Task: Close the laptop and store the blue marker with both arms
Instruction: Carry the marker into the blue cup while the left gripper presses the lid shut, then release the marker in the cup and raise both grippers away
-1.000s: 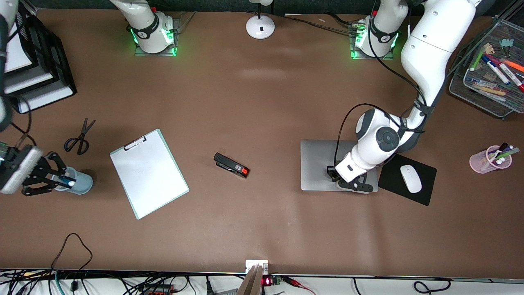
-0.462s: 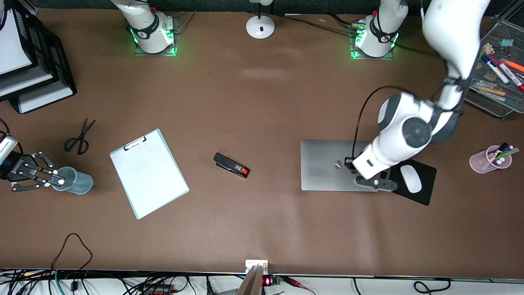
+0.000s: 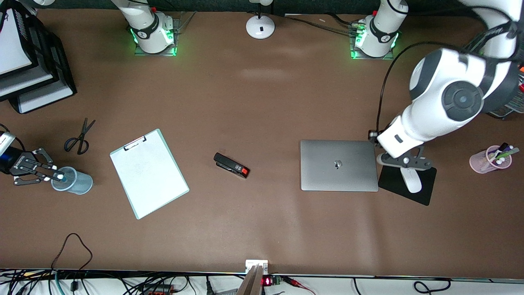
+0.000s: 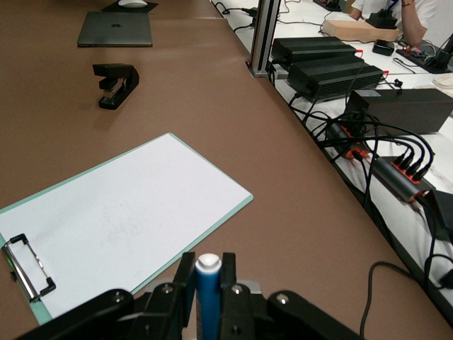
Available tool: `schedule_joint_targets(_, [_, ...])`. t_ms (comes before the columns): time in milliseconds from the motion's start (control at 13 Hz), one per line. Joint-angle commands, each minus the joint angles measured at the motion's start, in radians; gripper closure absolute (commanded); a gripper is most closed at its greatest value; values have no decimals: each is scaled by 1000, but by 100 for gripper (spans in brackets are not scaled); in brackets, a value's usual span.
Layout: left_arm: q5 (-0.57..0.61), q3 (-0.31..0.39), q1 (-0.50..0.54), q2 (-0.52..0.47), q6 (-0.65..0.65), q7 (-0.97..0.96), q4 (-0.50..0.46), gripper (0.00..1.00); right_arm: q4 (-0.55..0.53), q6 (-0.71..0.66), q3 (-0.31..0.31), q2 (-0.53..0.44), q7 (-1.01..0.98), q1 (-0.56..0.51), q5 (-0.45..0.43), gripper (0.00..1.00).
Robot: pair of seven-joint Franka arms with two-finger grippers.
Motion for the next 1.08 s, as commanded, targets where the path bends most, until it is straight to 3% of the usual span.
schedule_joint_targets(0, [21, -10, 5, -13, -77, 12, 48, 5, 10, -22, 15, 13, -21, -32, 32, 98])
schedule_joint_targets(77, [22, -13, 4, -22, -80, 11, 51, 0, 10, -22, 13, 14, -13, -39, 34, 63])
schedule_joint_targets(154, [22, -13, 1, -34, -82, 11, 55, 0, 9, -22, 13, 16, -7, -40, 40, 1])
schedule_joint_targets(385, [24, -17, -4, -42, -134, 9, 78, 0, 9, -22, 13, 10, 97, -56, 43, 0])
schedule_joint_targets(692, [22, -7, -2, -51, -267, 78, 153, 0, 12, -15, 12, -12, 348, -33, -34, 0])
schedule_joint_targets(846, [22, 30, -7, -74, -260, 170, 146, 0, 12, -8, 10, -25, 483, 6, -76, 0])
schedule_joint_targets(1000, [10, 108, -20, -123, -241, 183, 96, 0, 12, 4, 10, -86, 684, 64, -185, 0])
